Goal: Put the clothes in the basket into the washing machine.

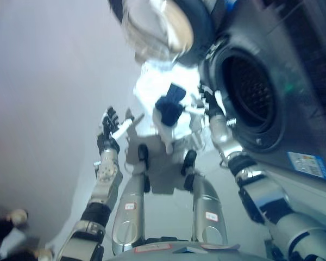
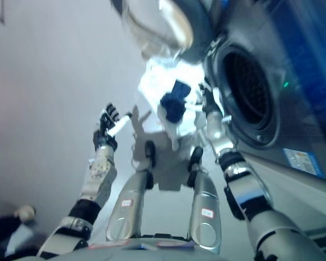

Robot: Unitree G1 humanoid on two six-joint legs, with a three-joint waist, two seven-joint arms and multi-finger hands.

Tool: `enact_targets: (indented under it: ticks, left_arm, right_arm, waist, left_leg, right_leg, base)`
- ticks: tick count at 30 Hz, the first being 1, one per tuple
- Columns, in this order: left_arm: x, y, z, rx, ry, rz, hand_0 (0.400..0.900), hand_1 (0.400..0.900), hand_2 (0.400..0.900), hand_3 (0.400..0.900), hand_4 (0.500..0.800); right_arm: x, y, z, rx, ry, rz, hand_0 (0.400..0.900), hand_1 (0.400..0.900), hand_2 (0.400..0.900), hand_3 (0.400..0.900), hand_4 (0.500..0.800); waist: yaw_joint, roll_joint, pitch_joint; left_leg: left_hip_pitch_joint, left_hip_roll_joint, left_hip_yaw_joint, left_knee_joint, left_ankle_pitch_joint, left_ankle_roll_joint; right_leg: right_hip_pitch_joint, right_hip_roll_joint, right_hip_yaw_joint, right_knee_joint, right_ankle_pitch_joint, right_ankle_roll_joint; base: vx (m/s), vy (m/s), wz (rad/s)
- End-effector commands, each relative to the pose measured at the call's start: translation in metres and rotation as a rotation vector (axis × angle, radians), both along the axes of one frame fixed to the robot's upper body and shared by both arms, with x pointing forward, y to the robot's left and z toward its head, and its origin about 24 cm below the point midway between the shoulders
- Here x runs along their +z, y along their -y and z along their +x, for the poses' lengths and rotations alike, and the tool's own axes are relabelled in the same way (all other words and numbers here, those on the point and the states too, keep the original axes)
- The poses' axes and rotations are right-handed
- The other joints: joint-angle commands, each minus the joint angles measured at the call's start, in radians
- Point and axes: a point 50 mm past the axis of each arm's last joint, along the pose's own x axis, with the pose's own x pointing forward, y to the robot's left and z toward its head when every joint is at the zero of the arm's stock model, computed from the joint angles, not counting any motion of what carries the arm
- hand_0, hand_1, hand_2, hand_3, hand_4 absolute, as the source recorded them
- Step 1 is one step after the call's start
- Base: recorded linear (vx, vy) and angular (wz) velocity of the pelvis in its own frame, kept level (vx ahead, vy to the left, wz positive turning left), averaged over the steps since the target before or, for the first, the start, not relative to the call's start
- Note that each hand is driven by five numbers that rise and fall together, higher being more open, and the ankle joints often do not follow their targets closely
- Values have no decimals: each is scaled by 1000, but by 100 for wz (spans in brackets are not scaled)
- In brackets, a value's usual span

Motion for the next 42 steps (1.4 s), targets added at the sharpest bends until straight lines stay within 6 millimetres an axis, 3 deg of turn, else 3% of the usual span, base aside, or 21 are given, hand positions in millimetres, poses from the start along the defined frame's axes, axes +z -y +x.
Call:
enact_targets:
  ticks: [1,3,4,5,7,14,19,23,29,39,42]
  left_arm:
    - [68,-1,2,26,349,30,900,900,900,900,800]
    - [93,4,7,29,447,48,900,900,900,900,800]
    - [94,4,7,29,449,48,900,900,900,900,800]
    - [112,7,8,33,521,46,900,900,900,900,800]
    - [126,12,9,33,577,38,900,900,900,900,800]
    - [150,23,2,25,684,13,900,900,900,900,800]
    - [154,31,1,-5,699,5,900,900,900,900,800]
    - [153,31,-1,0,695,-15,900,900,900,900,800]
    - [153,33,-3,-17,702,-38,900,900,900,900,800]
    - [141,25,-1,47,646,-49,900,900,900,900,800]
    - [141,22,-1,72,645,-30,900,900,900,900,800]
  right_arm:
    - [59,-2,10,-5,234,-117,900,900,900,900,800]
    - [85,15,14,-74,303,-186,900,900,900,900,800]
    - [86,15,14,-74,305,-186,900,900,900,900,800]
    - [106,32,15,-144,345,-276,900,900,900,900,800]
    - [114,39,16,-195,357,-315,900,900,900,900,800]
    - [155,56,14,-320,471,-482,900,900,900,900,800]
    - [165,48,15,-300,492,-486,900,900,900,900,800]
    - [165,39,18,-282,484,-475,900,900,900,900,800]
    - [146,36,22,-260,408,-468,900,900,900,900,800]
    - [110,28,19,-230,380,-514,900,900,900,900,800]
    - [111,26,16,-238,423,-540,900,900,900,900,800]
  waist:
    - [24,-24,-44]
    - [36,-18,-33]
    - [34,-17,-39]
    - [47,-10,-32]
    - [54,-3,-41]
    - [89,26,-51]
    - [105,40,-52]
    - [113,47,-54]
    - [124,62,-46]
    - [92,53,-40]
    - [74,47,-42]
  left_leg:
    - [-149,22,-55,216,-165,-42]
    - [-267,12,-81,297,-183,-37]
    - [-280,11,-82,305,-186,-37]
    - [-373,2,-100,370,-201,-35]
    - [-447,-7,-117,444,-255,-37]
    - [-680,-44,-132,625,-305,-18]
    - [-762,-56,-138,686,-318,-9]
    - [-809,-76,-144,734,-325,-1]
    - [-860,-93,-159,800,-339,7]
    - [-875,-98,-165,830,-332,8]
    - [-877,-96,-166,834,-331,7]
  right_leg:
    - [-118,-44,20,49,15,133]
    - [-232,-53,24,149,-18,127]
    - [-245,-55,24,157,-22,127]
    - [-330,-70,20,227,-42,125]
    - [-406,-83,24,313,-103,130]
    - [-666,-136,60,512,-170,109]
    - [-762,-157,80,590,-196,106]
    - [-824,-171,108,656,-217,99]
    - [-883,-187,130,739,-244,91]
    - [-884,-188,137,756,-234,86]
    - [-883,-184,139,749,-224,86]
  base:
    - [-162,-53,23]
    - [-136,-58,29]
    - [-127,-76,40]
    - [14,-71,33]
    - [26,-59,30]
    - [-21,-6,7]
    - [-2,8,7]
    - [14,-5,16]
    - [0,5,7]
    - [-5,6,-2]
    - [-17,20,-8]
